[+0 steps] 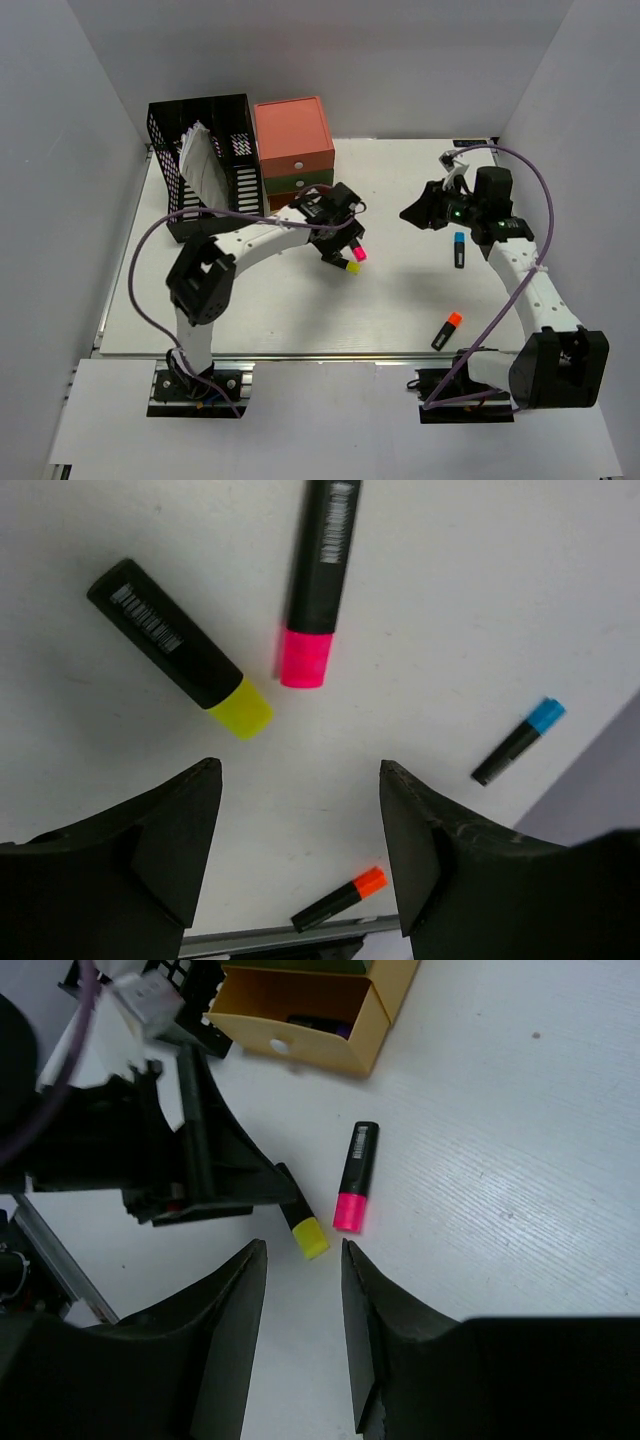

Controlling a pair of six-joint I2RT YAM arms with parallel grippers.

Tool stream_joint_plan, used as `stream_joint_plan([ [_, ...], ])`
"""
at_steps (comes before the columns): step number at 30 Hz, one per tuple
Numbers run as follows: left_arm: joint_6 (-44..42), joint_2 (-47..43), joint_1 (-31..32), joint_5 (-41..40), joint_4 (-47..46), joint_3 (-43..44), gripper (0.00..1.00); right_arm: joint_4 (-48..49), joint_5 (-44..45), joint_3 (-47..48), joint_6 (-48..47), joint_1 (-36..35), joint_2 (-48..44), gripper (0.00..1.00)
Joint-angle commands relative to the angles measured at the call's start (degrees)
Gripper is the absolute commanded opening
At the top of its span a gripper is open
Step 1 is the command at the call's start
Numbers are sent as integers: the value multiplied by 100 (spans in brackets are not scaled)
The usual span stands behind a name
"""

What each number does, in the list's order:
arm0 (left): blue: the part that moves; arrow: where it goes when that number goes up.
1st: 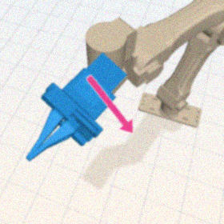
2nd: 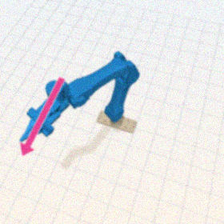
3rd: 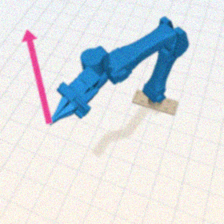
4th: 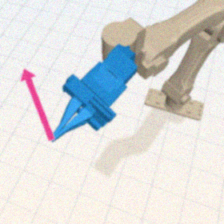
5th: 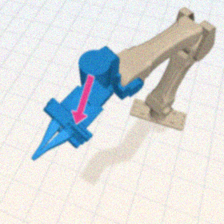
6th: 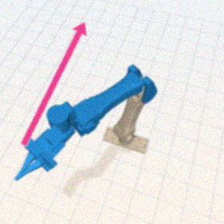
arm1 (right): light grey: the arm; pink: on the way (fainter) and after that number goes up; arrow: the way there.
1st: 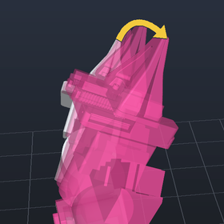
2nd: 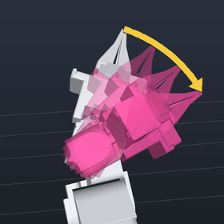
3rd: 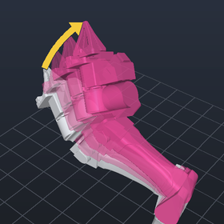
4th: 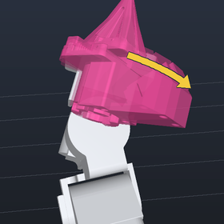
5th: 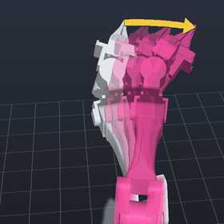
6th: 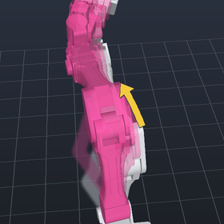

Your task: Organize the desk

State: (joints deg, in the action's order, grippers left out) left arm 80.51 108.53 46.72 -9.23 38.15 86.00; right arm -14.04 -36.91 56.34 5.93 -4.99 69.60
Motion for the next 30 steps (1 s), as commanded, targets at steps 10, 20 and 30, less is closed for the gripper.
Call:
stream_joint_plan([
  [10, 1880, 828, 566, -632, 1969, 858, 68, 411, -862, -193, 145, 657, -430, 42],
  [20, 2215, 1258, 487, -1080, 1828, 963, 65, 481, -1091, -255, 162, 868, -518, 42],
  [30, 2250, 1601, 330, -1344, 1889, 1341, 65, 560, -1170, -316, 136, 983, -536, 42],
])
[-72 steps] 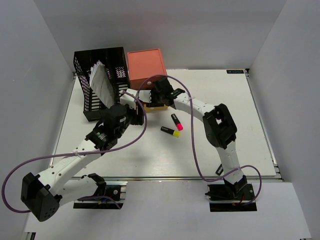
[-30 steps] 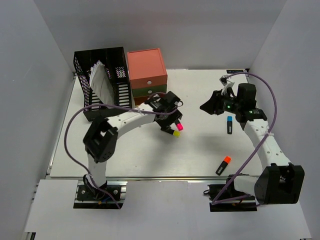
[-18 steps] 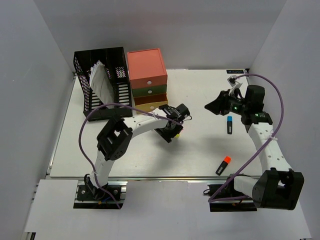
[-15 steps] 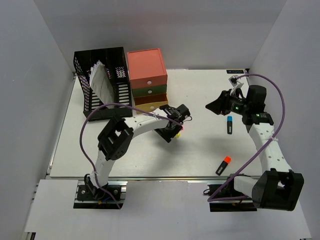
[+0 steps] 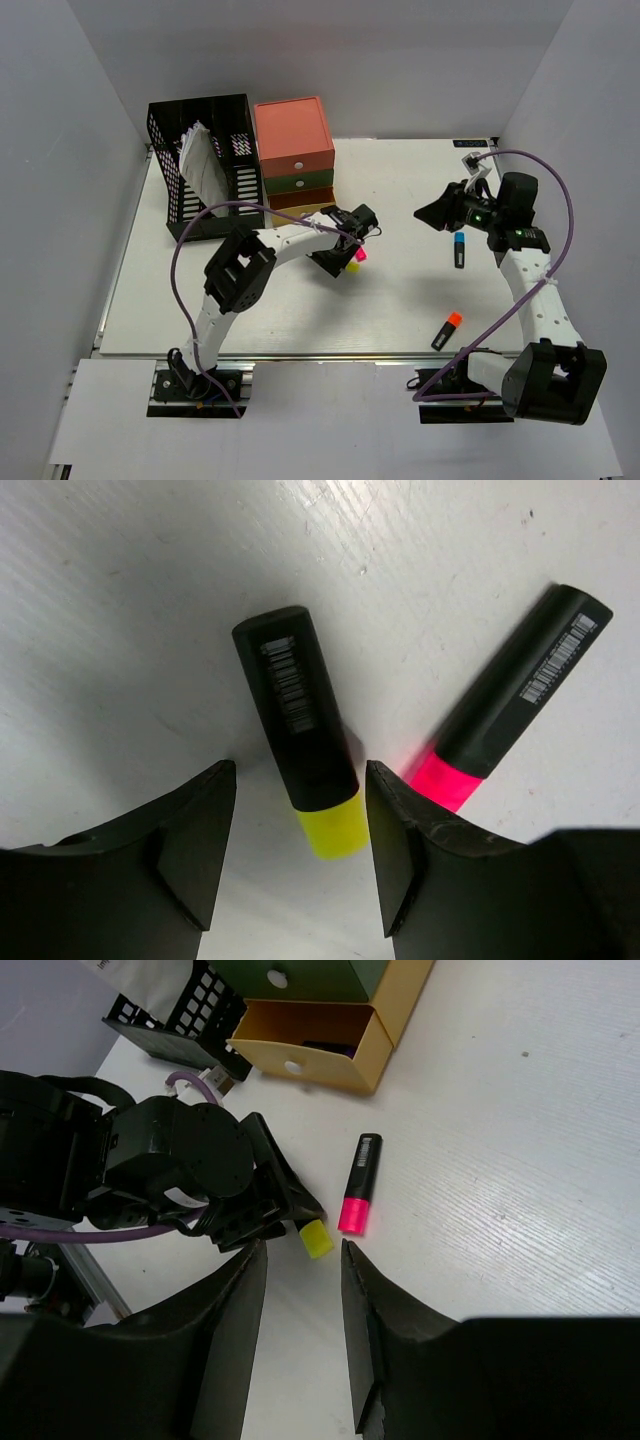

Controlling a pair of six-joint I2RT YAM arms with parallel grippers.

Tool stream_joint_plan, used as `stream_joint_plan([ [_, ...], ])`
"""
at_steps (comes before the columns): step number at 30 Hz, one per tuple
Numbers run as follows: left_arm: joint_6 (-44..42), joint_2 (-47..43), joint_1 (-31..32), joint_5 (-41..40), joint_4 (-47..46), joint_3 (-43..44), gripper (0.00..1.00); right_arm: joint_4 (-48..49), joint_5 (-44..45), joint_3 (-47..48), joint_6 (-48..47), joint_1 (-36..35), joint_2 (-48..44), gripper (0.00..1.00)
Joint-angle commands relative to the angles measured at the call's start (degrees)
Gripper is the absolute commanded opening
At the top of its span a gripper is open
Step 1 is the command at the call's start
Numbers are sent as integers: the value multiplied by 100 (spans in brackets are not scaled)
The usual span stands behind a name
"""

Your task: Organize the desk

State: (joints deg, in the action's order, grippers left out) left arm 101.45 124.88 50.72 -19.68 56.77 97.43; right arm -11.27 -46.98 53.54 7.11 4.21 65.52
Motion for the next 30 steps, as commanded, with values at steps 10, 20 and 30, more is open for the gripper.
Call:
stream_joint_plan([
  [10, 156, 168, -176, 131, -105, -92, 51, 309, -268, -72, 62, 212, -127, 41],
  [20, 59, 98, -291, 325, 18, -549, 37, 344, -435, -89, 124, 353, -144, 41],
  [30, -1558, -2396, -212, -676, -2387, -2771, 1, 406, -742, -142, 194, 467, -162, 40],
])
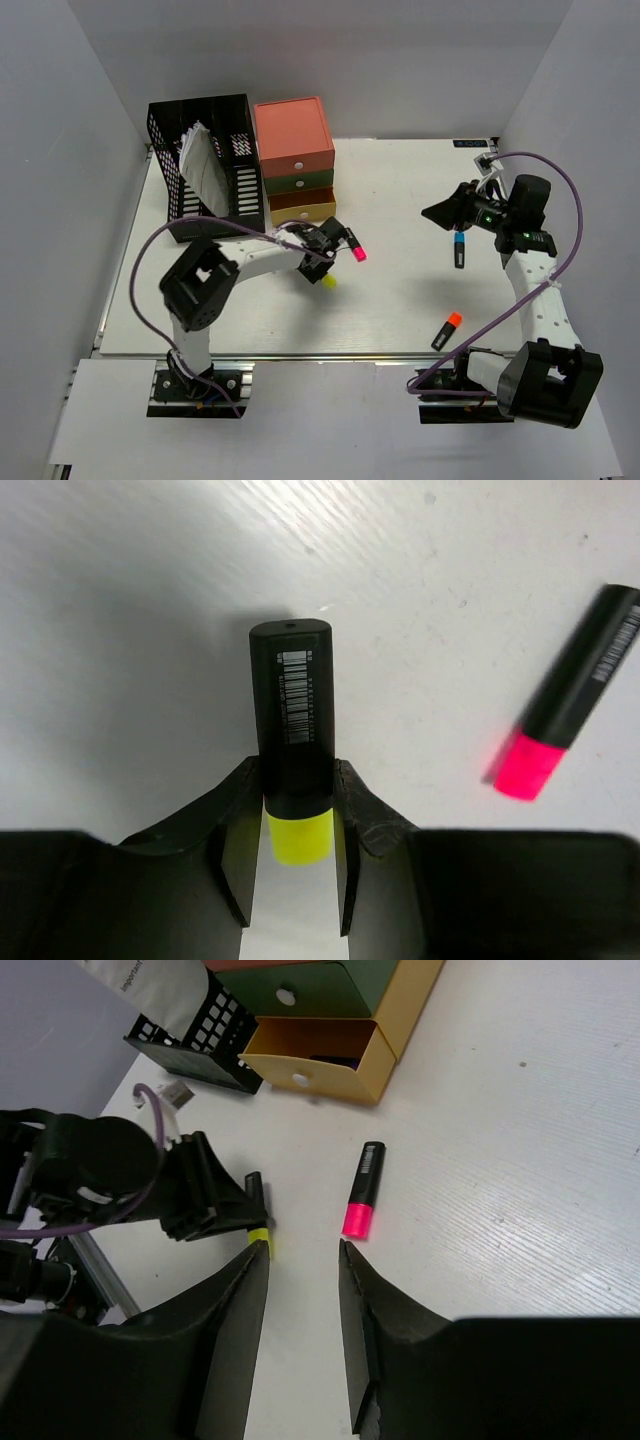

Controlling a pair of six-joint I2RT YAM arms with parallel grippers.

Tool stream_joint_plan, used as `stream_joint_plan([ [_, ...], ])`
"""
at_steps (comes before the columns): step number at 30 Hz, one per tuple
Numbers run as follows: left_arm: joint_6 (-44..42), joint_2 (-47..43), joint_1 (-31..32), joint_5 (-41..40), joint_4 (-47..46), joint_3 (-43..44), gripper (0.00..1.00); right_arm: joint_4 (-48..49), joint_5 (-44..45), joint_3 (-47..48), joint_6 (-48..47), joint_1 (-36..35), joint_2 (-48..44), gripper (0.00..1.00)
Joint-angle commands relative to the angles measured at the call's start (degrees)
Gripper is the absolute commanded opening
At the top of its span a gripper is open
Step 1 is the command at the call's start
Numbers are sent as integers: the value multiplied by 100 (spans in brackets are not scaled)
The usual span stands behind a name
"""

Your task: Organize the desk

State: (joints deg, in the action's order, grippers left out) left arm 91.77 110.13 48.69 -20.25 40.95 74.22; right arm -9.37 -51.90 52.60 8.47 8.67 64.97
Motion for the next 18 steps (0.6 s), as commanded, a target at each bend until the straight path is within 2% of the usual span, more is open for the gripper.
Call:
stream_joint_plan([
  [1, -590, -1123, -87, -647, -921, -600, 0, 233, -259, -48, 58, 30, -107, 40],
  [3, -590, -1492, -140, -961, -1097, -811, 0, 233, -259, -66, 58, 30, -99, 40],
  [6, -555, -1547, -210, -1165, -1037, -524, 0, 242, -242, -83, 58, 38, -99, 40],
  [12, -283, -1055, -561, -1455, -905, 364, 0, 251, -207, -101, 67, 47, -72, 39],
  [18, 622, -545, -896, -1543, -807, 919, 1, 269, -189, -109, 58, 65, -55, 39],
])
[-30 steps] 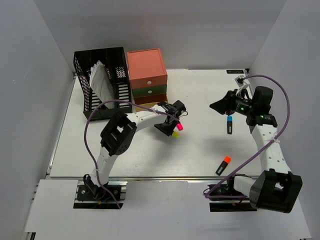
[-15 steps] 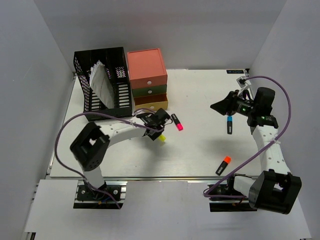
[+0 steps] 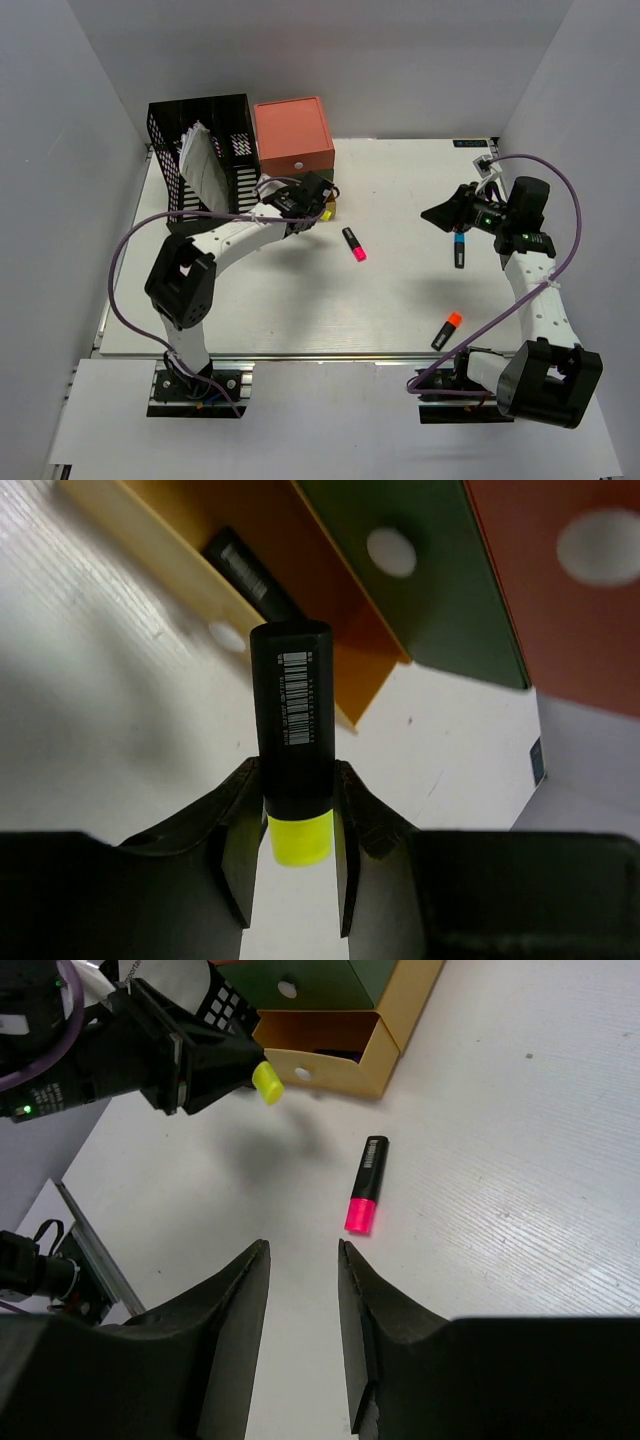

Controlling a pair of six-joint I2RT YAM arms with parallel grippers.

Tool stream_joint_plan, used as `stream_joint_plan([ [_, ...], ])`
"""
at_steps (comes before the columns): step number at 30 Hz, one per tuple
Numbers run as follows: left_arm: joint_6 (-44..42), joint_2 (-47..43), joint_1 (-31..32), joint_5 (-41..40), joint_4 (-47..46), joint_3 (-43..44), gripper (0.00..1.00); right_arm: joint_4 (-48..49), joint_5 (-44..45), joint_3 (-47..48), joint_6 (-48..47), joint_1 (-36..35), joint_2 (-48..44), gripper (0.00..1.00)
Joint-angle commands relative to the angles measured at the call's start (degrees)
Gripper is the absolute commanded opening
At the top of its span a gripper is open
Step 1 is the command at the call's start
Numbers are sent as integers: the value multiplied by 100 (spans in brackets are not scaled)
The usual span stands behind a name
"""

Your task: Organize the desk

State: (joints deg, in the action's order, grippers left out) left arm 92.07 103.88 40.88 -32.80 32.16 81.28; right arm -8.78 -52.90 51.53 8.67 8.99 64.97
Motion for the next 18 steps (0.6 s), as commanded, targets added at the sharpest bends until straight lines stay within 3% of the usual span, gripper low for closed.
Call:
stream_joint_plan([
  [1, 819, 115, -203, -271, 10, 196, 0, 218, -88, -2, 39, 41, -72, 39],
  [7, 1637, 326, -371, -34, -316, 213, 0, 227, -88, -2, 30, 41, -46, 39],
  [18, 2122, 854, -651, 72, -219, 741, 0, 210, -106, 6, 21, 76, -28, 39],
])
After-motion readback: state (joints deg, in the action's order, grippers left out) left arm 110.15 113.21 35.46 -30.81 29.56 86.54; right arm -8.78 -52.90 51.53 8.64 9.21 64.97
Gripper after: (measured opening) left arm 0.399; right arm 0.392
